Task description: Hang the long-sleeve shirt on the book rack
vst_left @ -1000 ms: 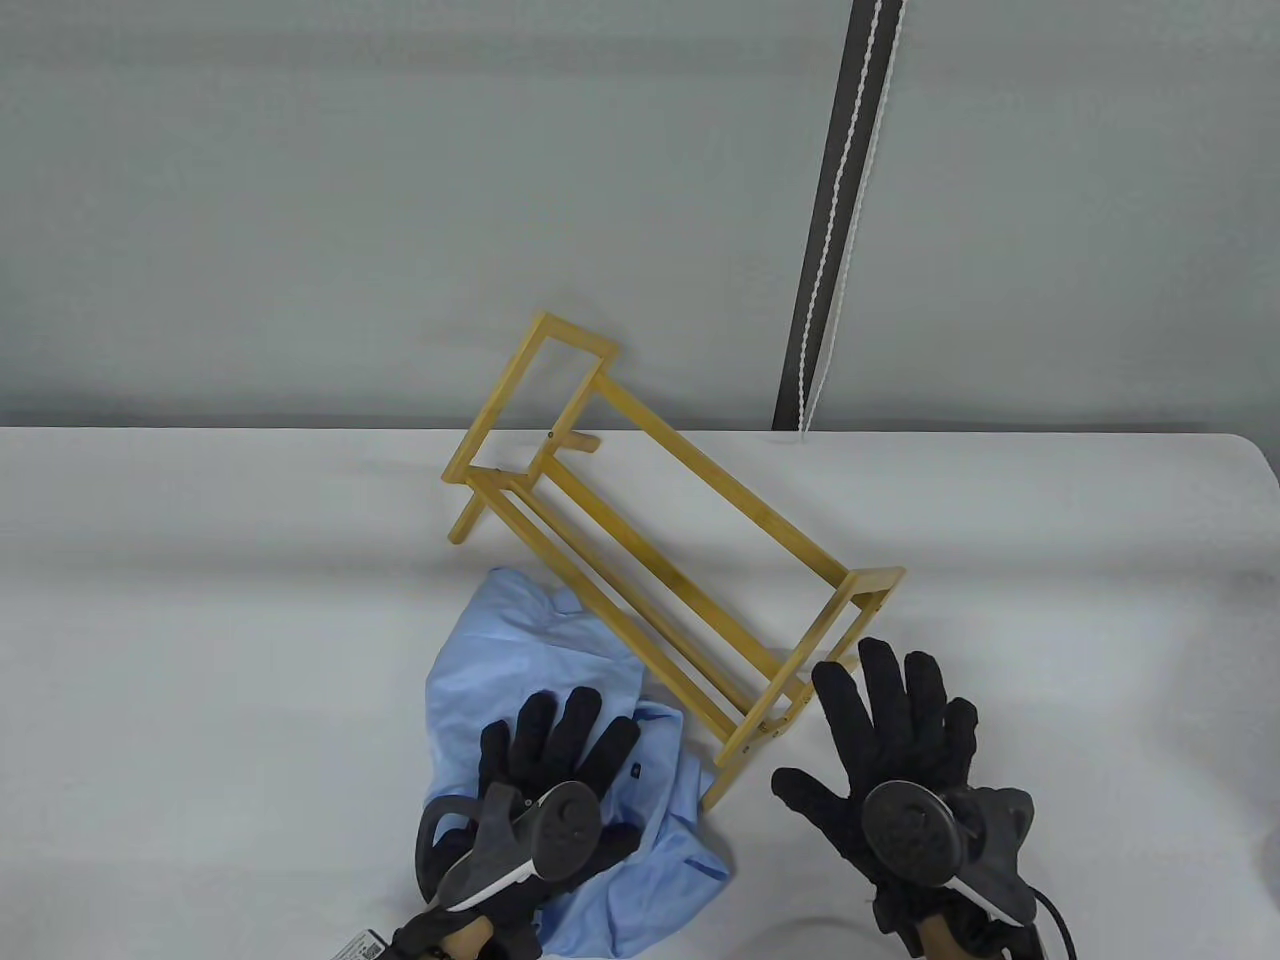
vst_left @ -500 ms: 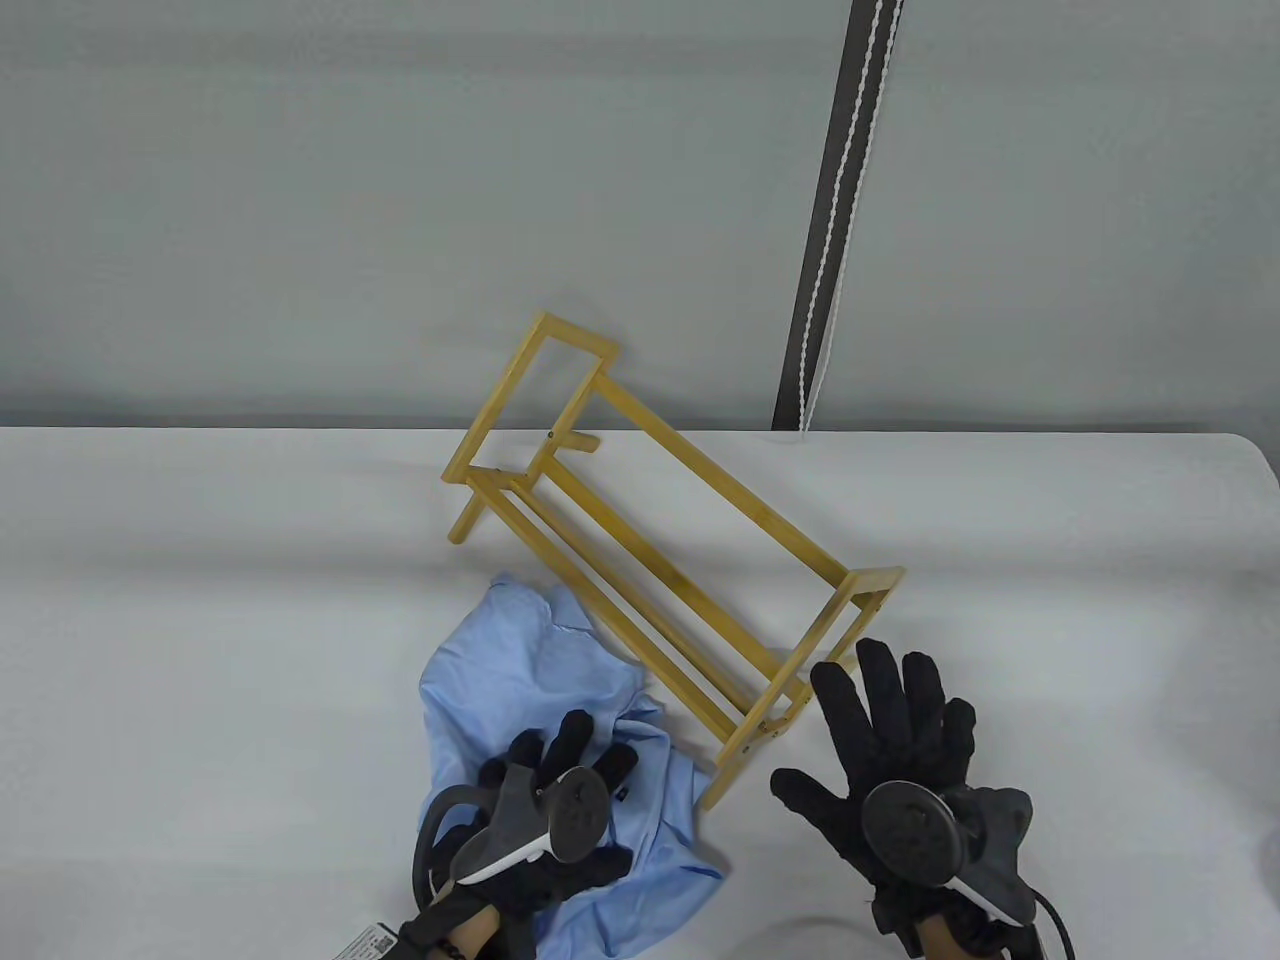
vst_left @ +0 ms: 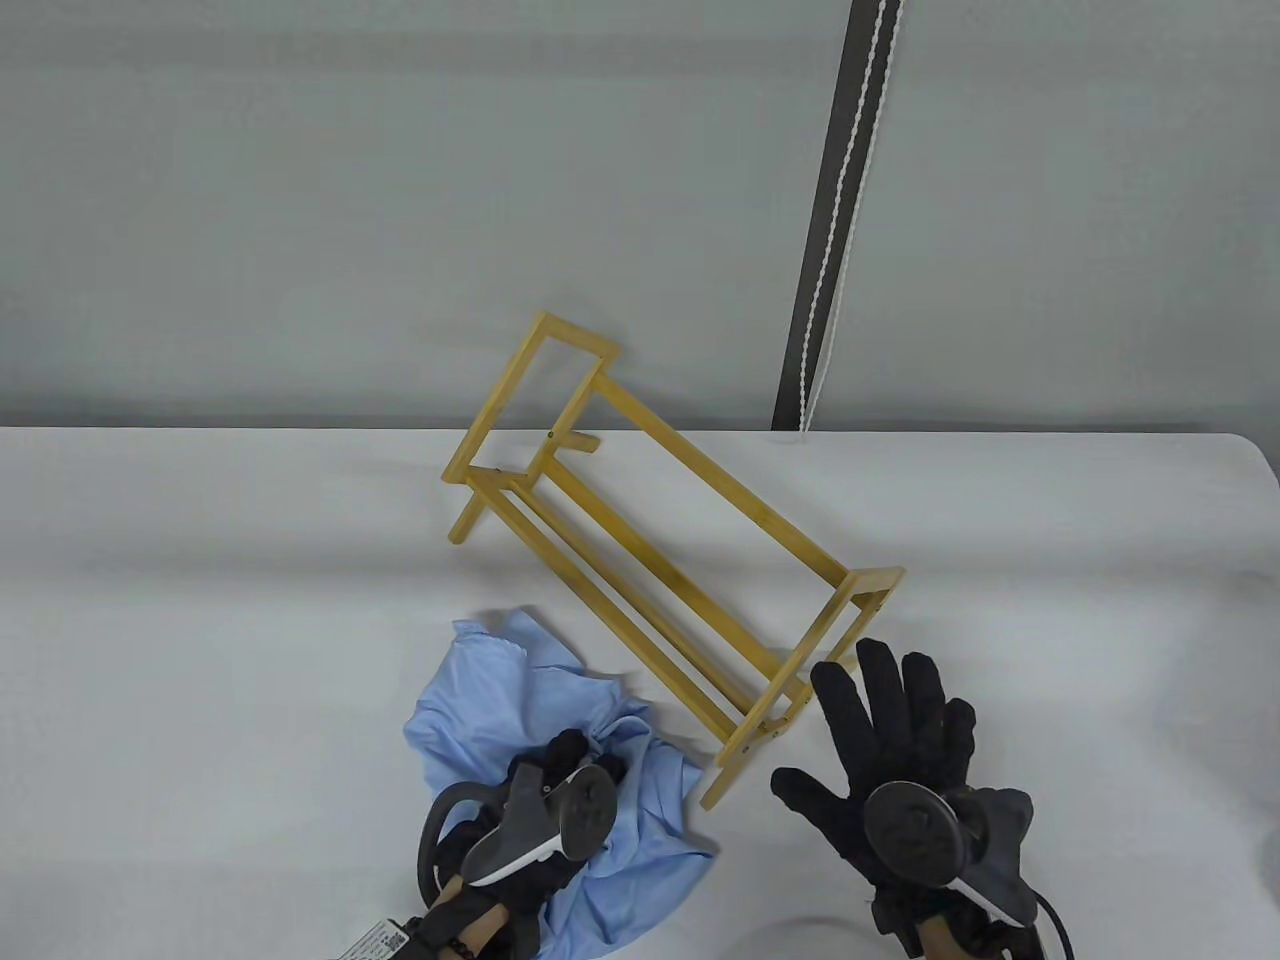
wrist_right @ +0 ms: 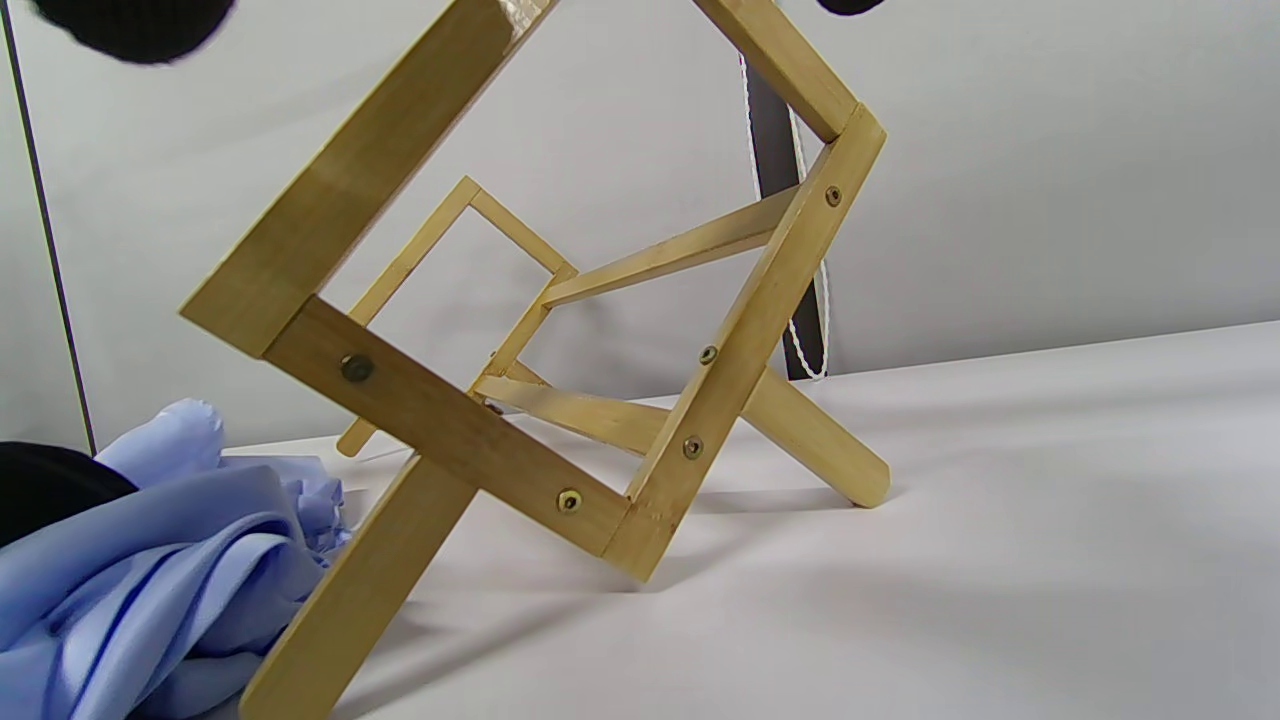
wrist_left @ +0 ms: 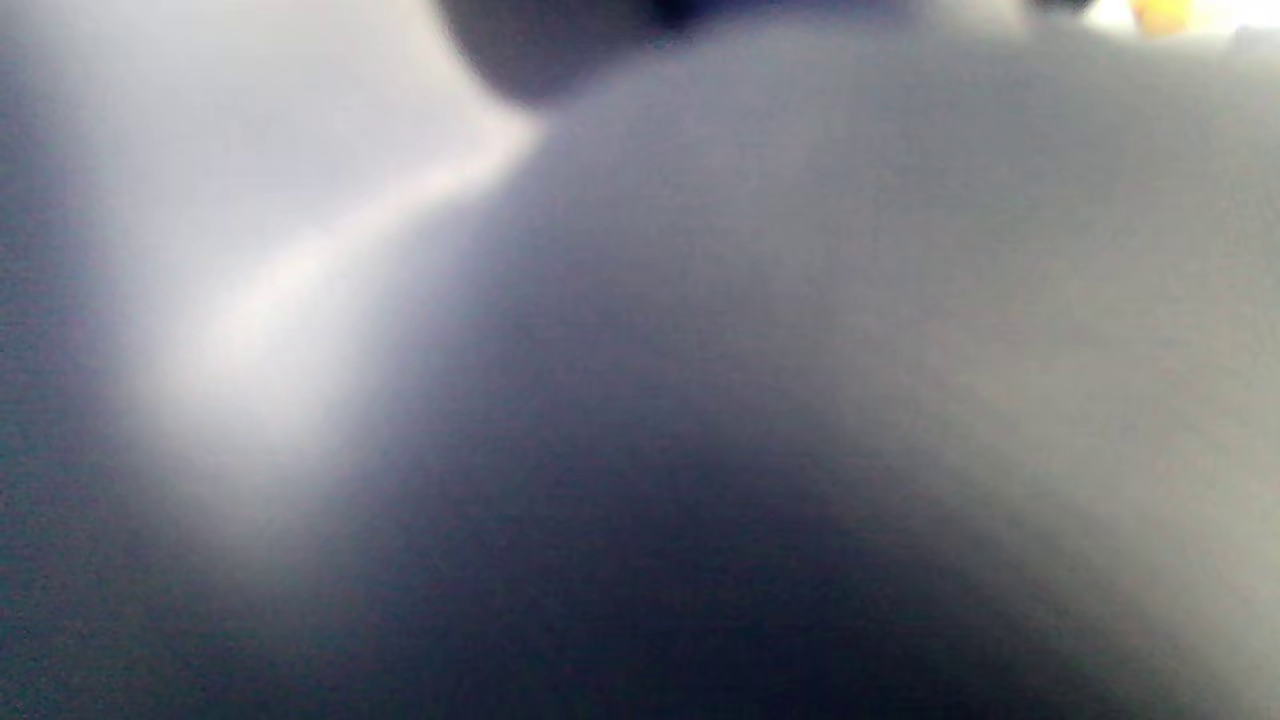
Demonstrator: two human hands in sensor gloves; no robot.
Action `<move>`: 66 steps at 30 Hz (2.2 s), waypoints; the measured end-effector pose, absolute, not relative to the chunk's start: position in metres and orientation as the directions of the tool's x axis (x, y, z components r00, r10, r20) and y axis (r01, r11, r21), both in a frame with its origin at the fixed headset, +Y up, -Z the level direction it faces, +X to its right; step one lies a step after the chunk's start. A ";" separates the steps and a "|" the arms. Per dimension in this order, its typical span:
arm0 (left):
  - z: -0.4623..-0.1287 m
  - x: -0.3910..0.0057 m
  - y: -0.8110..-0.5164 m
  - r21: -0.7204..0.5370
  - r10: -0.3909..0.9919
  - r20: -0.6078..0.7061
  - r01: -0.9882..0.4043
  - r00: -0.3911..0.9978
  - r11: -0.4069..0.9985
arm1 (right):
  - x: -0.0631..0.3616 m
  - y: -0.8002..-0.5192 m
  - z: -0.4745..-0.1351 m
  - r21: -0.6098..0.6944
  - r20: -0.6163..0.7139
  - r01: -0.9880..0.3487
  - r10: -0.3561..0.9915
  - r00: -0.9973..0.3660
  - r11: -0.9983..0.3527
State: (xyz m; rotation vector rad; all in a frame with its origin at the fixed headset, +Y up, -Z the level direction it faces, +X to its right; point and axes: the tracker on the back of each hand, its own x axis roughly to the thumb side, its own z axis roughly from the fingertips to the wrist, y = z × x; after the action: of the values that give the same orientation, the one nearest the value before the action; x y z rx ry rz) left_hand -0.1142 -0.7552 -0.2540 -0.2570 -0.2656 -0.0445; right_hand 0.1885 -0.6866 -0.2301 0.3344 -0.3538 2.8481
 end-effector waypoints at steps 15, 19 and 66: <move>-0.251 -0.131 -0.733 -0.094 0.020 0.216 0.000 0.976 0.996 | 0.191 -0.686 -0.229 -0.219 0.253 -0.284 0.227 -0.940 -0.933; -0.249 -0.142 -0.716 -0.034 0.064 0.196 -0.059 0.979 0.998 | 0.192 -0.685 -0.229 -0.223 0.251 -0.289 0.232 -0.940 -0.931; -0.279 -0.153 -0.613 0.251 0.275 0.146 -0.304 0.950 0.919 | 0.202 -0.682 -0.229 -0.238 0.221 -0.303 0.252 -0.942 -0.923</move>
State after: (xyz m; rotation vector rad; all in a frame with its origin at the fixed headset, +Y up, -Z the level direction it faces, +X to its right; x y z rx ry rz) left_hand -0.1526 -0.6135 -0.2790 0.2747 -0.1091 0.2984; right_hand 0.2017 -0.6823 -0.2291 0.2701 -0.3907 2.8164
